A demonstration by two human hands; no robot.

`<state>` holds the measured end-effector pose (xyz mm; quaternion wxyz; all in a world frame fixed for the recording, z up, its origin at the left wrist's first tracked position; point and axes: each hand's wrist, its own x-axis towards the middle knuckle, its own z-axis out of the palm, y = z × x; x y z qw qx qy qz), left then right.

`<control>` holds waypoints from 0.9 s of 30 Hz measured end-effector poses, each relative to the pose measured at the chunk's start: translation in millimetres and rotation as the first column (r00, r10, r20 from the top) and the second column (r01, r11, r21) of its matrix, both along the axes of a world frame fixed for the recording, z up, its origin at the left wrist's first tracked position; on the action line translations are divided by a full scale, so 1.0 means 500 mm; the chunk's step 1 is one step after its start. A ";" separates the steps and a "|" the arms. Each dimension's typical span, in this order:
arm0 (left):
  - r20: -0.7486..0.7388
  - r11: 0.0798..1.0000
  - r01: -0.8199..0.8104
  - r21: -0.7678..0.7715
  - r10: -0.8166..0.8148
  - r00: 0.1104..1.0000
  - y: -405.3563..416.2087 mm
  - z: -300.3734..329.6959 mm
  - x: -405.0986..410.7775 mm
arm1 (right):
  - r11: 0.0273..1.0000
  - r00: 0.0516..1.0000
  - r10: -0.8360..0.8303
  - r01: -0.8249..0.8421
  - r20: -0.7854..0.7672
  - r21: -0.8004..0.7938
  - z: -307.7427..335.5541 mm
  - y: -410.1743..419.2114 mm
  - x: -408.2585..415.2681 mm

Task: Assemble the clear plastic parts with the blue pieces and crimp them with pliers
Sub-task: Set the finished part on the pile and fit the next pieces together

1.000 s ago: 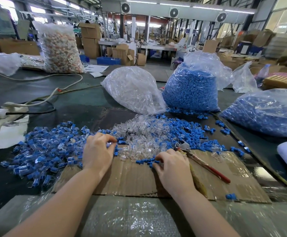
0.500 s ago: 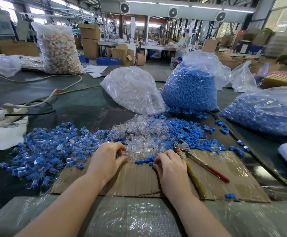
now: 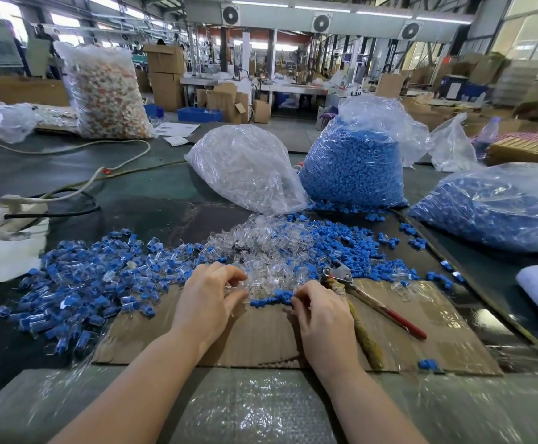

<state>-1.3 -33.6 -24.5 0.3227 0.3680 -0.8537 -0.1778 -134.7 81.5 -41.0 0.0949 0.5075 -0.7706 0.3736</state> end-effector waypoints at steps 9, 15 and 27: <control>-0.185 0.941 0.198 0.274 -0.150 0.971 0.070 -0.011 -0.073 | 0.999 1.000 -0.010 0.011 0.029 -0.049 0.003 0.006 -0.002; -0.280 0.908 0.154 0.389 -0.043 0.959 0.070 -0.016 -0.079 | 0.999 0.999 0.015 -0.012 0.053 -0.049 0.001 0.006 -0.007; -0.555 0.710 0.345 0.614 0.076 0.829 0.060 -0.020 -0.074 | 0.991 0.993 0.033 -0.017 0.117 -0.136 0.009 0.011 -0.004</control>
